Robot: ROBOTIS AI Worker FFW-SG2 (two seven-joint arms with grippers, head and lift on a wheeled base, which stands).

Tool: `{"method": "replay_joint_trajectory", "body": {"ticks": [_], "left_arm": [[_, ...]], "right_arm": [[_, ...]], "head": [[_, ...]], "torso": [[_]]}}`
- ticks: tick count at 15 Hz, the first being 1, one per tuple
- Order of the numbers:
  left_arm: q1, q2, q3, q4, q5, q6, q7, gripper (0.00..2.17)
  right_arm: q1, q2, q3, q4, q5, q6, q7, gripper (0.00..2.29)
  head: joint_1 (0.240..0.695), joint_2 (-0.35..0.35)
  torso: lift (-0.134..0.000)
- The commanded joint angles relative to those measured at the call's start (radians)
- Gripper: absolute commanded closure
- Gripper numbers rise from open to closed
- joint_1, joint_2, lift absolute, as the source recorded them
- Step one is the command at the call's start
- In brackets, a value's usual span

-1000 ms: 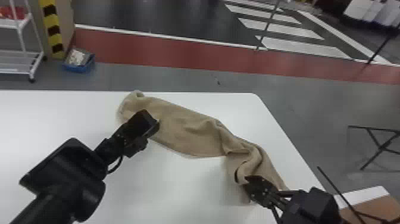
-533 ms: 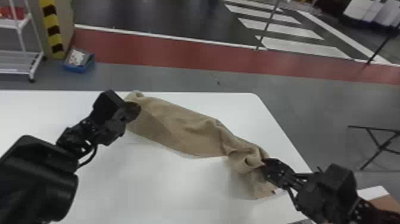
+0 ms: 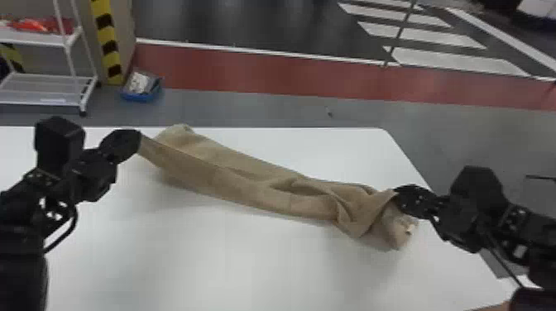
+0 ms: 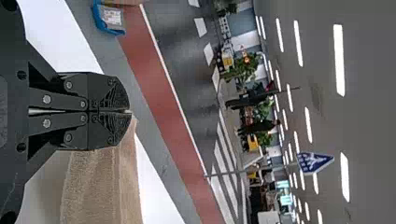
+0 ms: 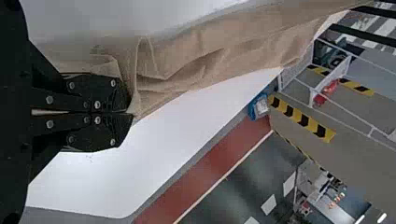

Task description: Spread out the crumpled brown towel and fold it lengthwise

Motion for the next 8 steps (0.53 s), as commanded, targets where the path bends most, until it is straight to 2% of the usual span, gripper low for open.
{"method": "replay_joint_trajectory", "body": {"ticks": [1, 2, 3, 4, 6, 8], "left_arm": [[0.117, -0.003, 0.102, -0.109, 0.044, -0.018, -0.021, 2.15], [0.168, -0.003, 0.139, -0.148, 0.064, -0.037, -0.039, 2.15], [0.230, -0.003, 0.177, -0.193, 0.081, -0.067, -0.048, 2.15], [0.287, -0.003, 0.203, -0.227, 0.106, -0.086, -0.055, 2.15], [0.385, 0.008, 0.259, -0.279, 0.167, -0.110, -0.067, 2.15], [0.450, 0.009, 0.277, -0.290, 0.198, -0.159, -0.075, 2.15]], "right_arm": [[-0.030, -0.026, 0.061, 0.014, 0.070, -0.009, 0.004, 2.26], [-0.027, -0.030, 0.078, 0.014, 0.088, -0.021, 0.009, 2.26], [-0.016, -0.041, 0.090, 0.015, 0.107, -0.033, 0.016, 2.26], [-0.006, -0.050, 0.089, 0.015, 0.111, -0.058, 0.019, 2.26], [0.011, -0.084, 0.066, 0.034, 0.124, -0.073, 0.019, 2.26], [0.043, -0.112, 0.029, 0.072, 0.160, -0.159, 0.019, 2.26]], "head": [[0.695, -0.215], [0.695, -0.179], [0.695, -0.179], [0.695, -0.135], [0.695, -0.101], [0.695, -0.086]], "torso": [[-0.125], [-0.125], [-0.125], [-0.125], [-0.125], [-0.125]]}}
